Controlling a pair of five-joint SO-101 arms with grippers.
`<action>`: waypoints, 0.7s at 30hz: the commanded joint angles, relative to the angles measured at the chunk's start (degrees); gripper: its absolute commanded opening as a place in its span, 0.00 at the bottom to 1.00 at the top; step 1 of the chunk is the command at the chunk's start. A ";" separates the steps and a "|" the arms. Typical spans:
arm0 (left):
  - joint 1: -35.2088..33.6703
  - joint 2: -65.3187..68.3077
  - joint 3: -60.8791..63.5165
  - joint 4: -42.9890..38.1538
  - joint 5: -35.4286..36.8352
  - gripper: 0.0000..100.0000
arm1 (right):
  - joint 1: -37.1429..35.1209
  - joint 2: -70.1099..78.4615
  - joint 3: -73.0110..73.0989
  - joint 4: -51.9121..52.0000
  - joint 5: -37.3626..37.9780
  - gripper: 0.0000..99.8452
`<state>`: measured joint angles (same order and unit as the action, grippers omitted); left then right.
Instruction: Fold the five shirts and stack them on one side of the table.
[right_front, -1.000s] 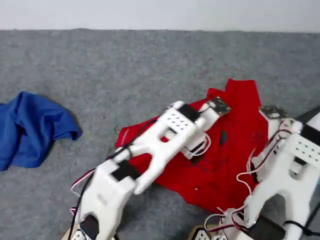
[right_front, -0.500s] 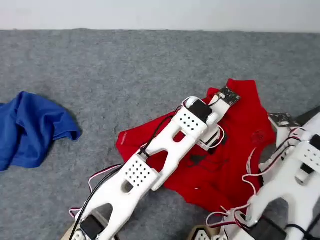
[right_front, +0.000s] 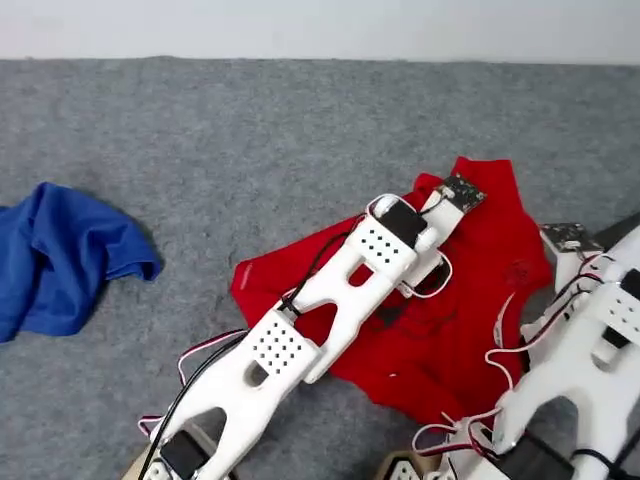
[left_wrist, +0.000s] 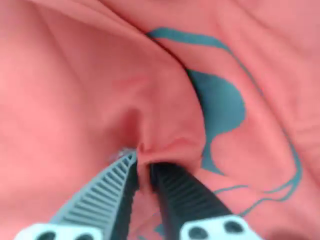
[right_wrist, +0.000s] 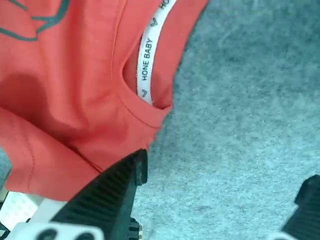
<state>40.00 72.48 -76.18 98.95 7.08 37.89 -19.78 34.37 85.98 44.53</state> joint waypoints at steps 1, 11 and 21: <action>-2.64 -0.62 -4.00 1.67 0.53 0.01 | 0.40 -0.66 -0.26 -0.48 0.35 0.45; -22.42 -0.26 -14.73 1.49 -0.26 0.01 | 0.57 -0.66 -0.26 1.19 0.53 0.45; -49.85 0.09 -14.55 -6.86 -5.63 0.06 | 0.57 -0.66 -0.18 5.76 0.53 0.45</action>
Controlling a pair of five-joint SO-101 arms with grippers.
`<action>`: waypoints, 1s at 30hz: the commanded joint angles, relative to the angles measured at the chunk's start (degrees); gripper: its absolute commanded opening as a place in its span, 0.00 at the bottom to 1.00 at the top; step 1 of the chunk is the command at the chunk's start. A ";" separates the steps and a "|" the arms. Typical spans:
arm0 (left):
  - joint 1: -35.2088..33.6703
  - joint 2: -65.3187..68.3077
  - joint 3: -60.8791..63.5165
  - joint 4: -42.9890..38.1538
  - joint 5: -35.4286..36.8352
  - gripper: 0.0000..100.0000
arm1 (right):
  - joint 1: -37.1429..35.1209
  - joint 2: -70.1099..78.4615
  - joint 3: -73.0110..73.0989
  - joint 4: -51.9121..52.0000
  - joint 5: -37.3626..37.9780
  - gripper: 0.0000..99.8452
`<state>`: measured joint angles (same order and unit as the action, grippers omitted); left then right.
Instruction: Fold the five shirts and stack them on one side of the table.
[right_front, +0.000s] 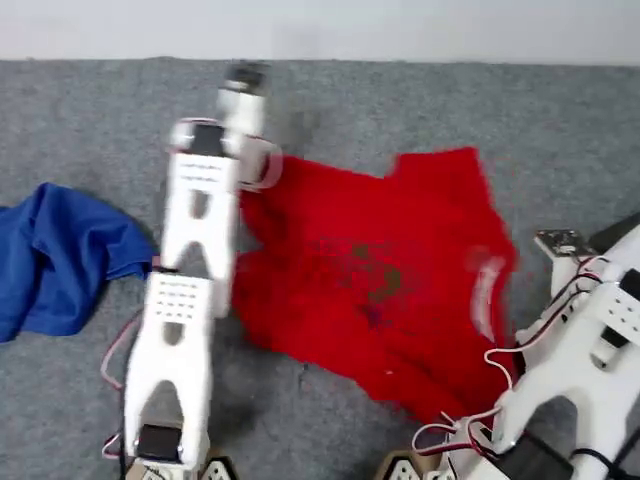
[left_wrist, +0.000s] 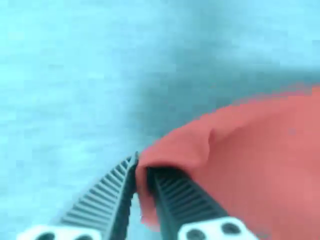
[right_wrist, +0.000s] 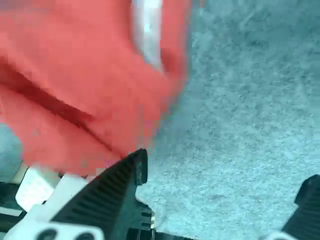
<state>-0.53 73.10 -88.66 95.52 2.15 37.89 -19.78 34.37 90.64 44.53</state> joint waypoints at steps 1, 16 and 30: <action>-10.73 -0.53 -2.07 -3.08 -0.62 0.10 | 0.57 -0.66 -0.18 1.10 0.53 0.45; -13.19 -1.41 -2.68 4.84 2.64 0.23 | 0.13 -1.19 -0.26 7.16 10.99 0.45; -14.68 -25.85 14.99 5.27 3.96 0.23 | -36.97 -1.36 -0.62 12.35 7.65 0.45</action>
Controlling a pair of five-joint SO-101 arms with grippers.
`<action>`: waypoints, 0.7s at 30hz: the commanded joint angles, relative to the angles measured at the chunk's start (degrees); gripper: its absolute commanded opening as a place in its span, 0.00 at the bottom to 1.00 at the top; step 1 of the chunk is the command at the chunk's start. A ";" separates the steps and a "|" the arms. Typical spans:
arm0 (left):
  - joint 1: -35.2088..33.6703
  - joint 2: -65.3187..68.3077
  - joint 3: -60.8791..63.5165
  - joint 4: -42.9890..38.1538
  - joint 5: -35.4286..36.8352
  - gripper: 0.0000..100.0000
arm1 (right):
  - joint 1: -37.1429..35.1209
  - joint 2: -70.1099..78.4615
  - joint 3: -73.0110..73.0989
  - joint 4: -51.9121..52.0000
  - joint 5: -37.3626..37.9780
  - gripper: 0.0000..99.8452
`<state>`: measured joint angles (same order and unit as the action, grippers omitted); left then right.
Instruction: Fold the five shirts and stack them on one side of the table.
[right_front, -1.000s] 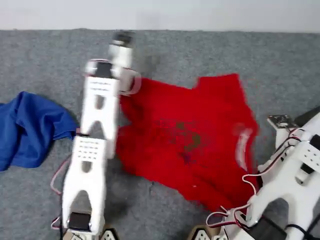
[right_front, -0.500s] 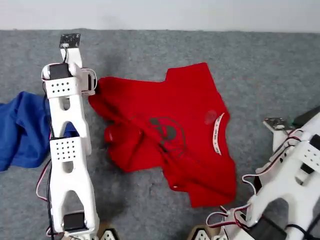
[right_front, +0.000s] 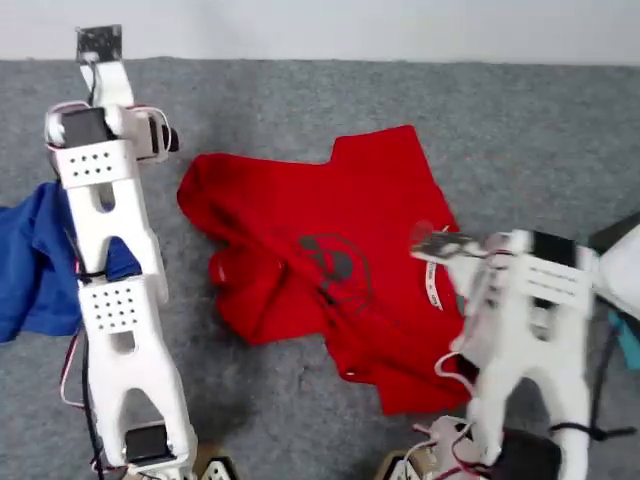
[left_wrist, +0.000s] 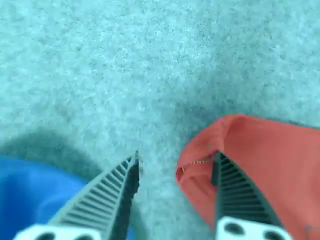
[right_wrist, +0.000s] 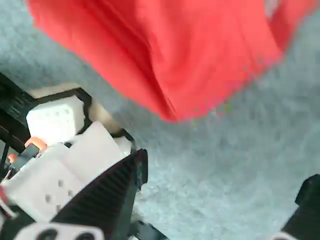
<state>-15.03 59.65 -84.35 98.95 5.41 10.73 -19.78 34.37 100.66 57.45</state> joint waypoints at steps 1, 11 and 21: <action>-0.09 -15.12 15.34 1.85 0.70 0.23 | -13.14 -1.36 -0.53 2.33 -7.21 0.45; 3.25 -45.10 63.16 1.58 -5.19 0.19 | -37.49 -1.27 -0.18 2.33 -21.01 0.45; 11.25 -55.03 83.91 0.00 -9.58 0.03 | -38.29 -0.57 3.25 -1.01 -20.84 0.45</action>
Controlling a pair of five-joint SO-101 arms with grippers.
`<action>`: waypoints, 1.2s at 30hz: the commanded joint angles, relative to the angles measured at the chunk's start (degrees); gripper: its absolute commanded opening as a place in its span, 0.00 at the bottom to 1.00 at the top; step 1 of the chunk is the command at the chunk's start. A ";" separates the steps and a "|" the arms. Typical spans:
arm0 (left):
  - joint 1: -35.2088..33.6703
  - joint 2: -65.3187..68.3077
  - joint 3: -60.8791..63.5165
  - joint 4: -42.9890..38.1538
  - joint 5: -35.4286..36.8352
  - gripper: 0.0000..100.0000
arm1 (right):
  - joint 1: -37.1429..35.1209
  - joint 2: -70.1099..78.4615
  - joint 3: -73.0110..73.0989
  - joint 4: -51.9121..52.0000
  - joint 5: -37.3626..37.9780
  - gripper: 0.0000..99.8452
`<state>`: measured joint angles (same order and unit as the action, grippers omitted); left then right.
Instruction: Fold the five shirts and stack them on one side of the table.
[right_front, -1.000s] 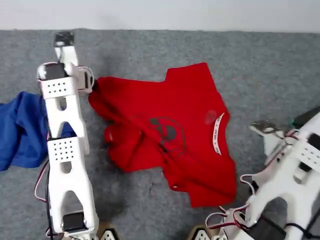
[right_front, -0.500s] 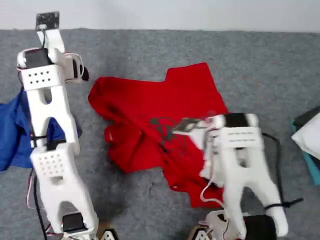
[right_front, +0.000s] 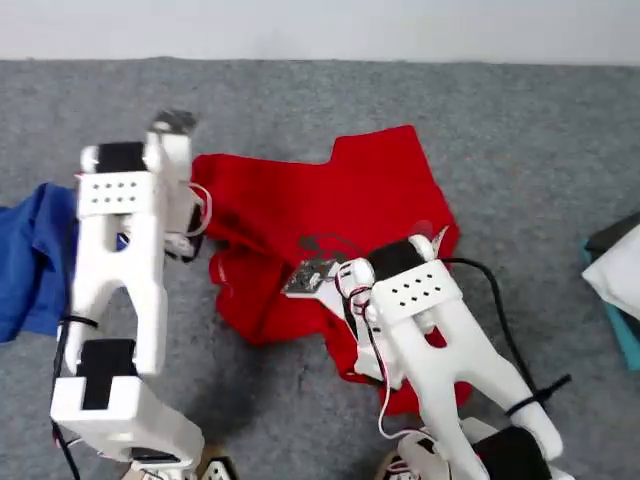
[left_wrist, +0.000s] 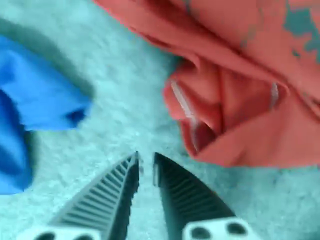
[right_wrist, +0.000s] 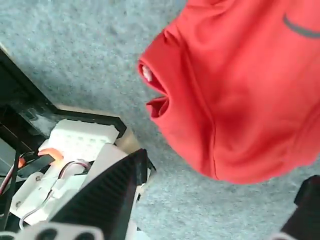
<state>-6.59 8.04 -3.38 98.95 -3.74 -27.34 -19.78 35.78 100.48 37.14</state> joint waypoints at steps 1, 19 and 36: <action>3.16 -3.43 3.21 -0.44 -0.44 0.03 | -0.22 -0.66 2.81 -1.80 -0.44 0.45; 4.92 -3.43 8.48 1.49 3.52 0.03 | -1.71 -0.57 12.48 -15.87 1.41 0.29; 11.52 -3.96 12.70 1.41 3.60 0.03 | 21.58 -0.75 18.73 -30.29 1.49 0.01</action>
<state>-0.97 6.73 9.27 98.95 -1.10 -8.18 -19.78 54.68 70.77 37.93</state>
